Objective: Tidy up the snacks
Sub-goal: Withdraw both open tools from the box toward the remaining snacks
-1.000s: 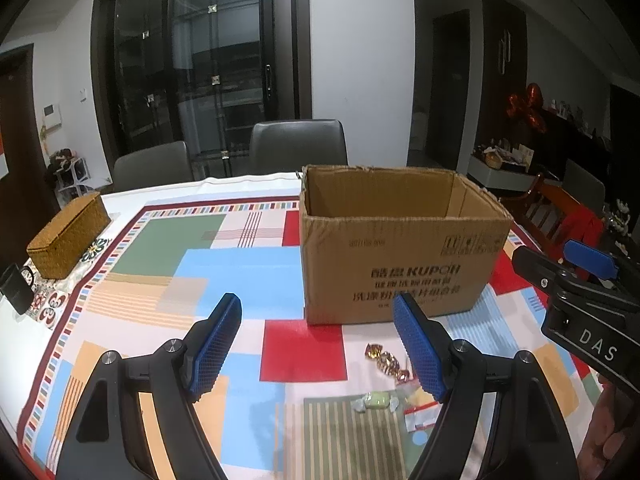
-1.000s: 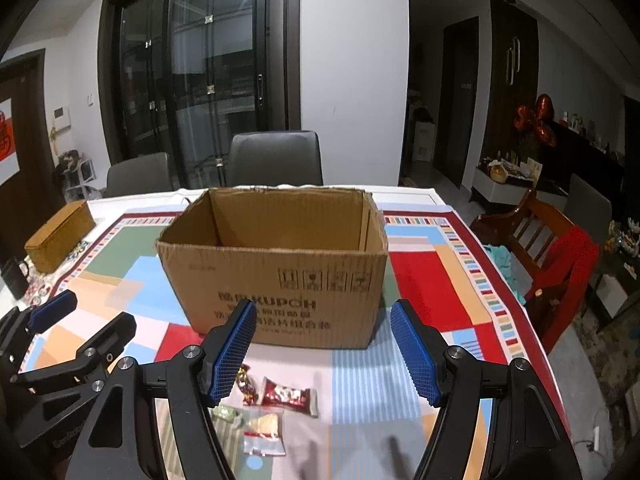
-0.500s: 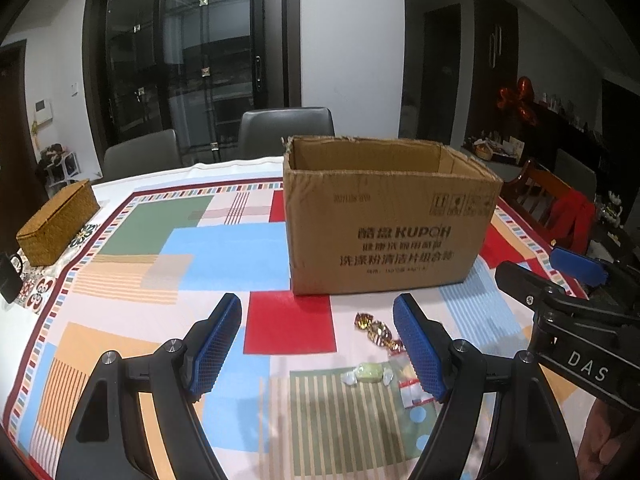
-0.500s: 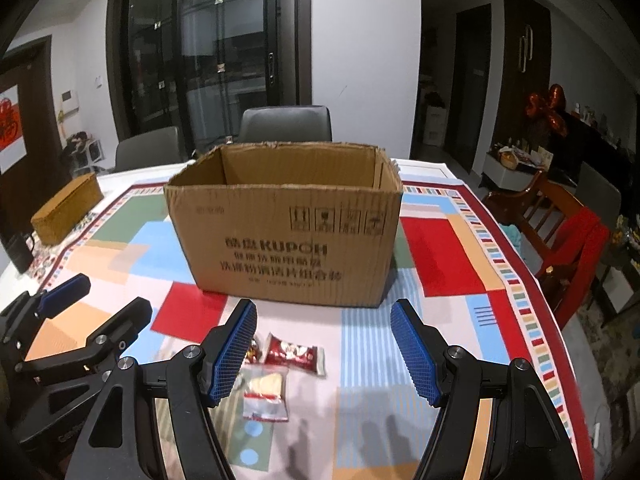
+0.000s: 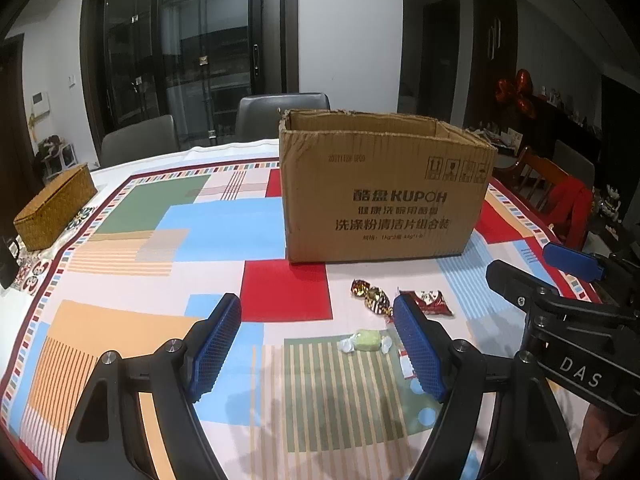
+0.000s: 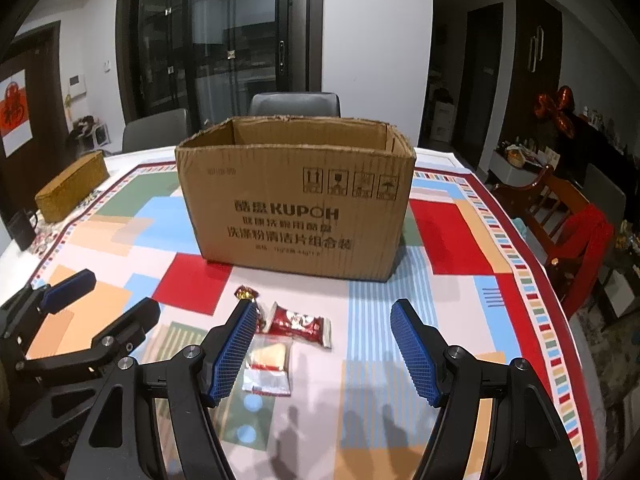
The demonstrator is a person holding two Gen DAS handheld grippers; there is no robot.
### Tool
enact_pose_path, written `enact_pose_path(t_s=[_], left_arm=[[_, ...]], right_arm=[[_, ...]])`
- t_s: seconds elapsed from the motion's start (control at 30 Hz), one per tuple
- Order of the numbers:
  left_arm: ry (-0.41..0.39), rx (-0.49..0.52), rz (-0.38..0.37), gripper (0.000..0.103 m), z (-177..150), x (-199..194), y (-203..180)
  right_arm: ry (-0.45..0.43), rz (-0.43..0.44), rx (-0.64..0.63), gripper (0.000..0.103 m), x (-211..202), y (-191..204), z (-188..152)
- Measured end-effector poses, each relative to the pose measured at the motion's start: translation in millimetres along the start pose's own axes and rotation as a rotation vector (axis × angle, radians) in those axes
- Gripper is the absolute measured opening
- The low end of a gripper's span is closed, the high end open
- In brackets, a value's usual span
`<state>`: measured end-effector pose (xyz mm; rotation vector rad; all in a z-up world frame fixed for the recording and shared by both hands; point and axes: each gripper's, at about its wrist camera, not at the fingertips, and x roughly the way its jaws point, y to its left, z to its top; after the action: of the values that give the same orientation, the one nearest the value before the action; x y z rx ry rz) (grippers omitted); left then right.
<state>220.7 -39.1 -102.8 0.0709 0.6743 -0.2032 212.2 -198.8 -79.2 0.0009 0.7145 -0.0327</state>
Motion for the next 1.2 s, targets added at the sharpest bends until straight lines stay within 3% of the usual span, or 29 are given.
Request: enact_pose_path(t_s=[0.7, 0.9, 1.2], left_arm=[[0.065, -0.004, -0.03, 0.075, -25.2, 22.7, 14.5], [0.097, 0.014, -0.074, 0.069, -28.3, 33.8, 14.4], [0.124, 0.101, -0.082, 0.065, -31.8, 46.6, 11.7]], right_arm=[[0.077, 0.007, -0.032, 0.07, 16.9, 18.4, -32.0], [0.117, 0.03, -0.043, 0.07, 27.3, 20.2, -40.0], [0.169, 0.071, -0.089, 0.07, 45.1, 27.6, -47.8]])
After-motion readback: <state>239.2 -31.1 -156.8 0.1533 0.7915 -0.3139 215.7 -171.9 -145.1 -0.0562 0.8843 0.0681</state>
